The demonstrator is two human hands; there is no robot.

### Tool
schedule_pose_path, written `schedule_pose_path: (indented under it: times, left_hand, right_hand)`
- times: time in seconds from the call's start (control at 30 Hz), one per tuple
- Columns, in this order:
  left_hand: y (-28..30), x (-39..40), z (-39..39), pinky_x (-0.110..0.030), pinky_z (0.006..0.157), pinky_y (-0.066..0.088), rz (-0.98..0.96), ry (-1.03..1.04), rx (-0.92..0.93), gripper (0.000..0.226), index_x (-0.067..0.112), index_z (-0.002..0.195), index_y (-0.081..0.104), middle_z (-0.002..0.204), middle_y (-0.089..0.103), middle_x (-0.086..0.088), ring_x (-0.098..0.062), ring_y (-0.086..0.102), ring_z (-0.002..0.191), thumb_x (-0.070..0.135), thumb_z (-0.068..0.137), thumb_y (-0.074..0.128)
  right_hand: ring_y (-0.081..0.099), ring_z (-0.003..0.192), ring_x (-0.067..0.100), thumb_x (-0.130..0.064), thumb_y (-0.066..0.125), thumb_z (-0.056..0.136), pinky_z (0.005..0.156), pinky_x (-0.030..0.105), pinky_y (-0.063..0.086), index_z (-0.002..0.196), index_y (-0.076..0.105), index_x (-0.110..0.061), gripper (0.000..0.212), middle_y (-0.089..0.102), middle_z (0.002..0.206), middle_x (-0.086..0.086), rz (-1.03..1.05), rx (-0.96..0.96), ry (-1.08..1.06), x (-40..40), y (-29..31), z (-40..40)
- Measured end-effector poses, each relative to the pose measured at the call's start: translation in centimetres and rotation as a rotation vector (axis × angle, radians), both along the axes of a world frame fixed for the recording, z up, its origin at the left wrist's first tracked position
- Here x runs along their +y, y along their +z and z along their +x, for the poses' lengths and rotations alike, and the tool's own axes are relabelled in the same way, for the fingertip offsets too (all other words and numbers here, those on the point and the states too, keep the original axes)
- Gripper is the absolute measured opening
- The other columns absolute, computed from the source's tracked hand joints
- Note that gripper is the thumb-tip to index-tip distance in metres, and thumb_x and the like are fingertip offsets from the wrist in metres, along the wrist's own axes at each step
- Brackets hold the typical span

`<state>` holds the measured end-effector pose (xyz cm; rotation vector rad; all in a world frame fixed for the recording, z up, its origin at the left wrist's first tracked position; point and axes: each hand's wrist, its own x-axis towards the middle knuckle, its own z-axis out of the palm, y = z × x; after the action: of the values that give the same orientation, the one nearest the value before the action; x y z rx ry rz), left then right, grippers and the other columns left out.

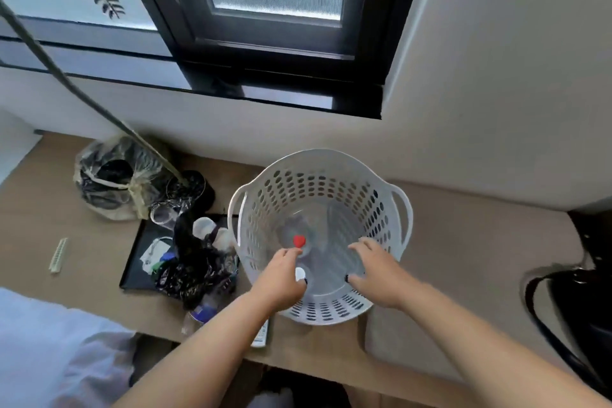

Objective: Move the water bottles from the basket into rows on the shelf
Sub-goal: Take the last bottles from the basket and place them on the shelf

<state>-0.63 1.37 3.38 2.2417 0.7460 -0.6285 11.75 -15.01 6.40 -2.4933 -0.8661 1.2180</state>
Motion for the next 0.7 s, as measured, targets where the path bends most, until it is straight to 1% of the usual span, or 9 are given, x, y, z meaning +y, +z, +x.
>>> schedule_pose_path:
  times: [0.13,0.27,0.33,0.43,0.53,0.63,0.7]
  left_hand:
    - [-4.6,0.2,0.9,-0.033,0.109,0.034,-0.048,0.018,0.114,0.064,0.018,0.146,0.032,0.146,0.039,-0.009,-0.024,0.039,0.135,0.019,0.086,0.054]
    - [-8.7,0.1,1.1,-0.037,0.111,0.034,-0.018,0.059,0.173,0.065,0.014,0.144,0.033,0.143,0.04,-0.013,-0.029,0.04,0.134,0.014,0.084,0.056]
    - [-10.2,-0.3,1.3,-0.04,0.109,0.036,0.001,0.065,0.183,0.061,0.013,0.143,0.035,0.143,0.04,-0.013,-0.031,0.041,0.133,0.012,0.085,0.054]
    - [-11.7,-1.0,1.4,-0.042,0.102,0.043,0.057,0.012,0.174,0.053,0.015,0.137,0.042,0.139,0.045,-0.011,-0.03,0.048,0.126,0.01,0.086,0.052]
    - [-12.4,-1.2,1.1,-0.039,0.091,0.047,0.144,-0.019,0.115,0.045,0.016,0.132,0.048,0.132,0.054,-0.009,-0.03,0.054,0.118,0.009,0.088,0.051]
    - [-12.4,-1.1,1.0,-0.04,0.084,0.049,0.194,-0.059,0.077,0.036,0.016,0.128,0.049,0.126,0.059,-0.008,-0.03,0.058,0.112,0.016,0.092,0.053]
    - [-11.8,-1.1,0.8,-0.038,0.077,0.047,0.196,-0.077,0.045,0.032,0.016,0.125,0.046,0.121,0.061,-0.008,-0.031,0.06,0.107,0.022,0.094,0.052]
  right_hand:
    - [0.035,0.138,0.022,-0.037,0.055,0.093,0.111,0.04,0.035,0.149,0.026,-0.022,0.065,0.009,0.159,-0.006,-0.02,0.04,-0.012,0.3,-3.4,0.3]
    - [0.038,0.136,0.02,-0.035,0.054,0.093,0.11,0.039,0.037,0.15,0.026,-0.023,0.065,0.012,0.157,-0.008,-0.027,0.075,-0.06,0.5,-6.0,0.1]
    - [0.043,0.132,0.02,-0.034,0.054,0.093,0.109,0.039,0.038,0.15,0.025,-0.022,0.065,0.013,0.157,-0.008,-0.024,0.084,-0.08,0.6,-7.0,0.0]
    - [0.043,0.132,0.018,-0.032,0.054,0.093,0.108,0.038,0.038,0.149,0.026,-0.023,0.063,0.014,0.156,-0.008,-0.015,0.076,-0.097,0.4,-7.8,-0.1]
    - [0.037,0.137,0.019,-0.029,0.052,0.094,0.11,0.037,0.037,0.148,0.028,-0.023,0.06,0.014,0.158,-0.007,0.002,0.051,-0.096,0.0,-8.0,-0.2]
    - [0.036,0.137,0.018,-0.029,0.051,0.095,0.11,0.035,0.037,0.148,0.029,-0.022,0.058,0.014,0.157,-0.007,0.027,0.046,-0.091,-0.3,-7.6,-0.4]
    - [0.036,0.137,0.019,-0.029,0.051,0.095,0.11,0.035,0.036,0.147,0.03,-0.022,0.057,0.015,0.157,-0.006,0.038,0.047,-0.098,-0.4,-7.0,-0.6]
